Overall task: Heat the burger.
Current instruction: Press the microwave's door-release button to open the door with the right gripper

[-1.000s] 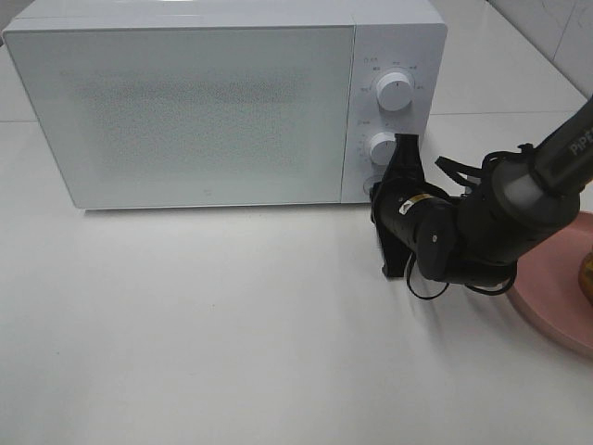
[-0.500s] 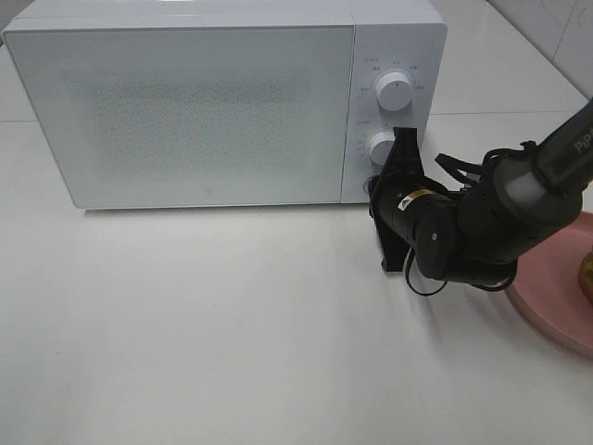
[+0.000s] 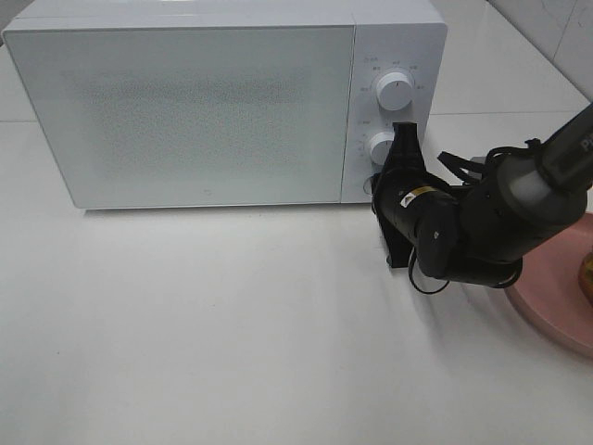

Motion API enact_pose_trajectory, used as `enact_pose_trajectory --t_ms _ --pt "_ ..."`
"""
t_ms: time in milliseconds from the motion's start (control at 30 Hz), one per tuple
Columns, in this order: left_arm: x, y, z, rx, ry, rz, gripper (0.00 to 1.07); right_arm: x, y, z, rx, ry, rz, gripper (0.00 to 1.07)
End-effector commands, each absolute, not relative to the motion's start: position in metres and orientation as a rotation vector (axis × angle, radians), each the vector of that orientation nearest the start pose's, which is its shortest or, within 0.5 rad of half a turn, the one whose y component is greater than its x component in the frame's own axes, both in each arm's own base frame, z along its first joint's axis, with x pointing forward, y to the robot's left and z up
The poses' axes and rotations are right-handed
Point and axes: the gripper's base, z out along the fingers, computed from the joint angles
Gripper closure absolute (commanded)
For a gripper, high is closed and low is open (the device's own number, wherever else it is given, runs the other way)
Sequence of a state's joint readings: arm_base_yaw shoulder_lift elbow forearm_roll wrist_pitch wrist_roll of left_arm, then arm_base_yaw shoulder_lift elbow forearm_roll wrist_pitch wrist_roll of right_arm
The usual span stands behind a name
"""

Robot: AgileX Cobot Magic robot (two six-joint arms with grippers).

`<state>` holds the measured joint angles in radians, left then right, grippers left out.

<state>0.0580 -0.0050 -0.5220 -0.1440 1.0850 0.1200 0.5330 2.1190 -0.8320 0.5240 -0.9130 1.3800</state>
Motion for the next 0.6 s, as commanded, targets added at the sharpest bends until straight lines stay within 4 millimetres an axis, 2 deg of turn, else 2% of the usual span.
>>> enact_pose_trajectory --t_ms 33,233,433,600 --pt "-0.010 -0.012 0.282 0.071 2.009 -0.055 0.07 0.350 0.153 0.121 1.237 1.311 1.196 1.07" --pt "-0.010 -0.012 0.282 0.071 2.009 -0.055 0.07 0.357 0.155 0.125 1.193 1.255 1.217 1.07" --pt "-0.010 -0.012 0.282 0.071 2.009 -0.055 0.07 0.362 0.154 0.142 1.090 1.115 1.226 1.07" --pt "-0.010 -0.012 0.282 0.071 2.009 -0.055 0.07 0.371 0.158 0.146 1.057 1.052 1.252 1.07"
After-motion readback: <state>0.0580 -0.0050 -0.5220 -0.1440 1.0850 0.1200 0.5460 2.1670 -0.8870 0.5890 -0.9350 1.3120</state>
